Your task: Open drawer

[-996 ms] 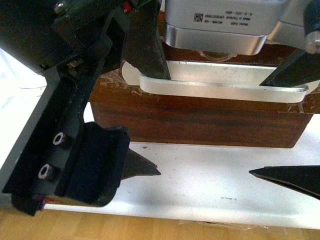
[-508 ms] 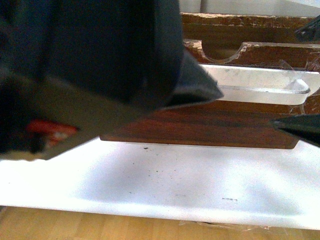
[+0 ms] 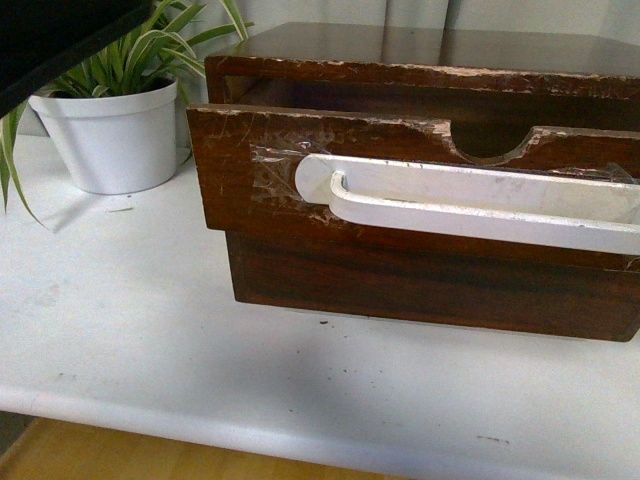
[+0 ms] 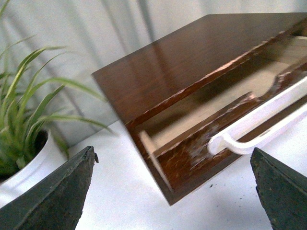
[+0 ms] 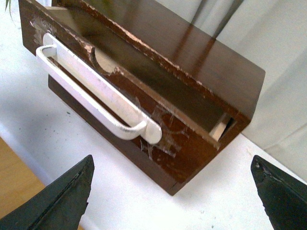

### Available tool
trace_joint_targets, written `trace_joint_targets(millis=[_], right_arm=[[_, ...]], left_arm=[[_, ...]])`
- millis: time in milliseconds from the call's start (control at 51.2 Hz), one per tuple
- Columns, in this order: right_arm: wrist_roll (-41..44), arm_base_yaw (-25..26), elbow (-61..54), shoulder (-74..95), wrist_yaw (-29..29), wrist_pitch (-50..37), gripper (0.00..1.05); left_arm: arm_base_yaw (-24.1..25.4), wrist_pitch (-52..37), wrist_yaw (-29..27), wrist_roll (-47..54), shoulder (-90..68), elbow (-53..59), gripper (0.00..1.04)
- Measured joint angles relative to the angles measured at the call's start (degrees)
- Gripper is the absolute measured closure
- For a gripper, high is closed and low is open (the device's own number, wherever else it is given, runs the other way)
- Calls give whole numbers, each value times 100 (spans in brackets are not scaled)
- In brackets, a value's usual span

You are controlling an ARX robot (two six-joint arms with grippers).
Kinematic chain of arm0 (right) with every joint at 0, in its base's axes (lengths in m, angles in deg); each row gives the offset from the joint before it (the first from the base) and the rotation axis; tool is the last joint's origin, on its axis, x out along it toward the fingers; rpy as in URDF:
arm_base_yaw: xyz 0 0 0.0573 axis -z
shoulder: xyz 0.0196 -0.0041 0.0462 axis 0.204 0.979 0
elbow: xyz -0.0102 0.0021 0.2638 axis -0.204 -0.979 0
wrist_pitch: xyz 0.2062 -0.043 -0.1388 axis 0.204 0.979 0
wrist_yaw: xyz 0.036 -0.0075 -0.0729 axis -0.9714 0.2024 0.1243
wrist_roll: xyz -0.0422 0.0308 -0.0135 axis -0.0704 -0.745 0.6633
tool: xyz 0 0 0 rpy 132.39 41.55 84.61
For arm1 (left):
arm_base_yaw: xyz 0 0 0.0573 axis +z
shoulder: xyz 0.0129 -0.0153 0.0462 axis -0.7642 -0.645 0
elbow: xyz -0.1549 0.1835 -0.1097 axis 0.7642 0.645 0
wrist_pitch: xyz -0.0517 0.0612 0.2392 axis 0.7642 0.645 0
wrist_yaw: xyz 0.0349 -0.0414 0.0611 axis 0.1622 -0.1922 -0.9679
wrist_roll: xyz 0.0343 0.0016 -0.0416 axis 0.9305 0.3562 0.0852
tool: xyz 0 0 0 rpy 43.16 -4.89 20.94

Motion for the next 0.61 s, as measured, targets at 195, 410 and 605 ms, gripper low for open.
trace_joint_targets(millis=[195, 410, 605], right_arm=[[-466, 649, -776, -1537, -431, 623, 9], [-1029, 927, -1384, -2199, -428, 439, 9], [-1495, 861, -1580, -2387, -151, 151, 9]], left_arm=[[-24, 240, -1023, -1285, 1412, 1128, 6], [417, 815, -1547, -2238, 2413, 1740, 6], [734, 881, -1596, -2640, 2444, 1943, 6]])
